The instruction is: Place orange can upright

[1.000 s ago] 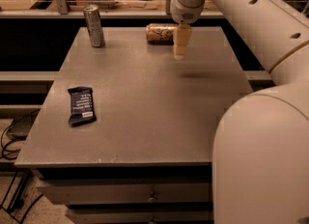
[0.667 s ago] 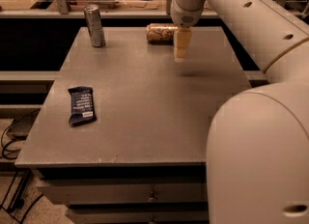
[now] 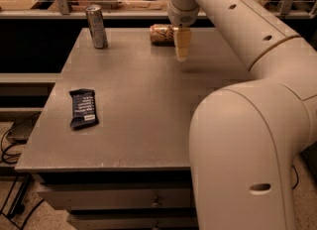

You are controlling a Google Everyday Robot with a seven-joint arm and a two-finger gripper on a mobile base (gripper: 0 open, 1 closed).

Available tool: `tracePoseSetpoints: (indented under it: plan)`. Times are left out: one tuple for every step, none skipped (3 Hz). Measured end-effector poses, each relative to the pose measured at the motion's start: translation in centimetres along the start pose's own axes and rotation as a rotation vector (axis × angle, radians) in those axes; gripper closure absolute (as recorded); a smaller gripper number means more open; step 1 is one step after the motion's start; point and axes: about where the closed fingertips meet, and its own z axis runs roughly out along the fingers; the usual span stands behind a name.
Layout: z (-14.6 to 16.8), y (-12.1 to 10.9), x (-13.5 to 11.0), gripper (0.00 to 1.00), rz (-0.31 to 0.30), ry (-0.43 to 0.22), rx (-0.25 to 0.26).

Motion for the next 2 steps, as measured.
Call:
tracePoseSetpoints:
  plan:
    - [0.0, 0.0, 0.0, 0.00, -0.002, 0.000, 0.000]
    - [1.1, 0.2, -0.3, 0.00, -0.020, 0.023, -0.031]
